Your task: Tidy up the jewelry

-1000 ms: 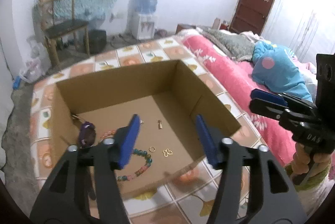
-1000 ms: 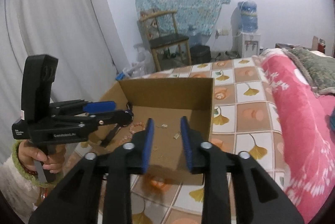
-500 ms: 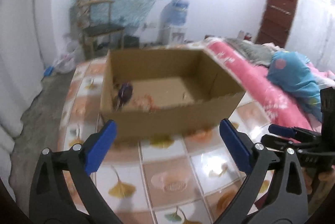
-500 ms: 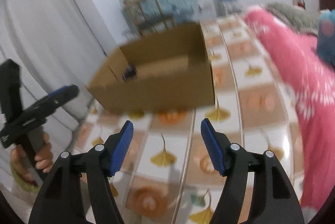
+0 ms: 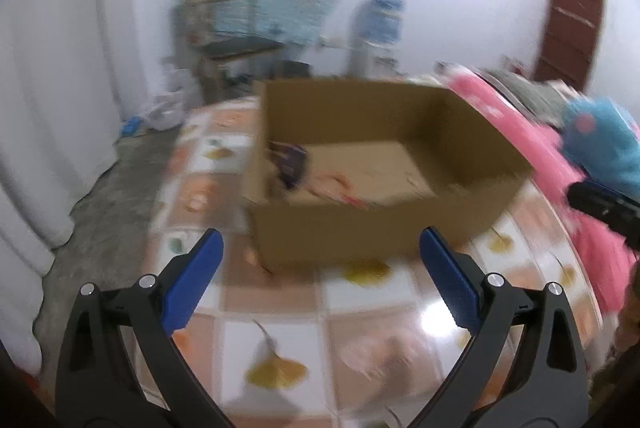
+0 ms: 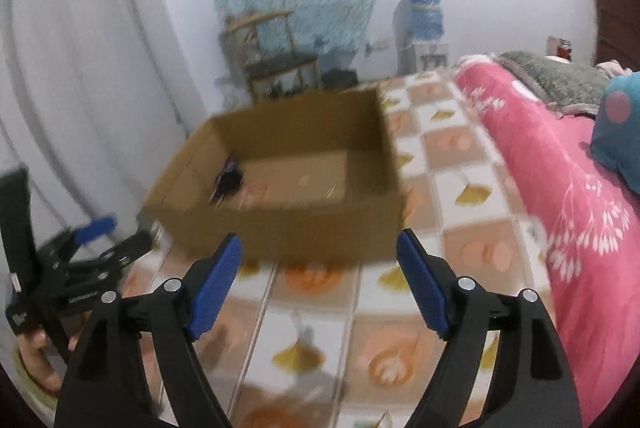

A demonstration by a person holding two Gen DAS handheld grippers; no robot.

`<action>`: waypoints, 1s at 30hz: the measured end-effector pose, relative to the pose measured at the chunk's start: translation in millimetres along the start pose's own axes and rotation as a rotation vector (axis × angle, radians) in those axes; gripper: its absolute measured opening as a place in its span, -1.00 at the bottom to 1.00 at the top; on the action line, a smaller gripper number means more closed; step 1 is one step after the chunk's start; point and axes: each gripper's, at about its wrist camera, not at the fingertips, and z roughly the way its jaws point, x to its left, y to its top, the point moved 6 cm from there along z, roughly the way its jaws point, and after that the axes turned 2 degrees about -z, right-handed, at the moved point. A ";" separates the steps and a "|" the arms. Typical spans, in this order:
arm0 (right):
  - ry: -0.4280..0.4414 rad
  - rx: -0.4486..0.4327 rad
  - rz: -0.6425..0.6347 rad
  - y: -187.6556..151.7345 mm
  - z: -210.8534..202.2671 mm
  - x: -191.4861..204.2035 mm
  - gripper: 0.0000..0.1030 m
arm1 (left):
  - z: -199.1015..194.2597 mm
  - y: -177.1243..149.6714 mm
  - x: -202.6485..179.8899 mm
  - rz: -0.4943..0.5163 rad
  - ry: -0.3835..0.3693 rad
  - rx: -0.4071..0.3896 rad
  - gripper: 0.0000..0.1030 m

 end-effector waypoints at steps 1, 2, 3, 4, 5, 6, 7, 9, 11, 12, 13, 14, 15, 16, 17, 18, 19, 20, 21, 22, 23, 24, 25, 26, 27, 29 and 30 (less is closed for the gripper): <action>-0.004 0.005 0.013 6.9 7.7 -5.8 0.51 | 3.7 6.5 9.9 -0.024 0.016 -0.016 0.84; -0.003 0.021 0.030 16.3 21.8 -14.3 0.51 | 9.7 16.5 24.4 -0.059 0.043 -0.045 0.84; -0.009 0.045 0.047 24.0 37.1 -21.8 0.51 | 17.0 25.5 38.6 -0.095 0.080 -0.061 0.84; -0.010 0.066 0.059 28.5 48.8 -26.1 0.51 | 26.0 32.5 49.6 -0.123 0.103 -0.053 0.84; -0.003 0.097 0.070 32.7 64.8 -30.5 0.51 | 34.2 37.0 56.6 -0.139 0.107 -0.038 0.84; -0.011 0.128 0.078 34.7 78.6 -34.6 0.50 | 46.2 41.8 64.6 -0.158 0.109 -0.018 0.84; -0.019 0.150 0.082 34.5 87.7 -36.8 0.47 | 57.8 44.5 69.7 -0.167 0.115 0.010 0.84; -0.018 0.217 0.072 29.7 109.5 -37.7 0.20 | 74.1 44.1 72.5 -0.154 0.111 0.063 0.84; -0.012 0.280 0.069 18.1 122.2 -36.6 -0.16 | 86.6 39.2 67.0 -0.109 0.112 0.109 0.84; 0.007 0.292 0.066 13.0 123.9 -34.6 -0.19 | 88.9 36.2 62.7 -0.083 0.111 0.117 0.84; 0.025 0.286 0.073 11.3 122.1 -33.4 -0.23 | 91.8 31.5 57.0 -0.045 0.115 0.133 0.84; 0.027 0.287 0.071 10.4 118.7 -33.2 -0.26 | 90.7 28.7 55.4 -0.043 0.112 0.123 0.84; 0.022 0.286 0.064 9.8 115.5 -32.8 -0.29 | 87.9 26.1 57.1 -0.056 0.106 0.117 0.84; 0.018 0.288 0.054 8.5 112.1 -31.8 -0.32 | 87.6 23.2 57.3 -0.066 0.091 0.133 0.84; 0.019 0.292 0.050 7.2 109.7 -32.3 -0.34 | 87.2 20.9 58.0 -0.077 0.076 0.146 0.84; 0.021 0.297 0.047 5.4 107.5 -32.6 -0.34 | 86.8 18.6 59.0 -0.095 0.060 0.161 0.84; 0.022 0.300 0.046 5.1 105.6 -33.8 -0.37 | 85.8 16.0 59.9 -0.112 0.042 0.178 0.84; 0.023 0.302 0.038 2.0 100.3 -34.0 -0.40 | 86.7 13.2 60.9 -0.121 0.028 0.189 0.84; 0.022 0.304 0.030 -1.4 94.8 -33.7 -0.42 | 83.1 9.1 60.6 -0.124 0.015 0.200 0.84; 0.024 0.305 0.021 -5.4 88.1 -33.6 -0.45 | 79.5 4.1 60.3 -0.124 0.009 0.206 0.84; 0.023 0.306 0.014 -8.8 82.9 -33.9 -0.47 | 76.9 -0.1 60.2 -0.125 0.004 0.212 0.84; 0.023 0.305 0.009 -15.0 74.9 -34.6 -0.47 | 71.9 -5.7 59.5 -0.125 -0.007 0.221 0.84; 0.033 0.305 0.008 -21.8 66.7 -35.0 -0.47 | 64.9 -13.4 58.5 -0.122 -0.028 0.233 0.84; 0.043 0.308 0.009 -27.1 61.2 -35.3 -0.47 | 60.3 -18.9 58.6 -0.125 -0.043 0.240 0.84; 0.052 0.311 0.012 -32.7 55.5 -35.4 -0.47 | 54.7 -26.4 58.2 -0.135 -0.061 0.250 0.84; 0.058 0.312 0.006 -46.5 40.0 -34.0 -0.46 | 43.8 -40.0 58.6 -0.159 -0.090 0.270 0.84; 0.058 0.309 0.004 -50.4 34.9 -33.9 -0.46 | 37.6 -47.2 59.0 -0.176 -0.105 0.278 0.84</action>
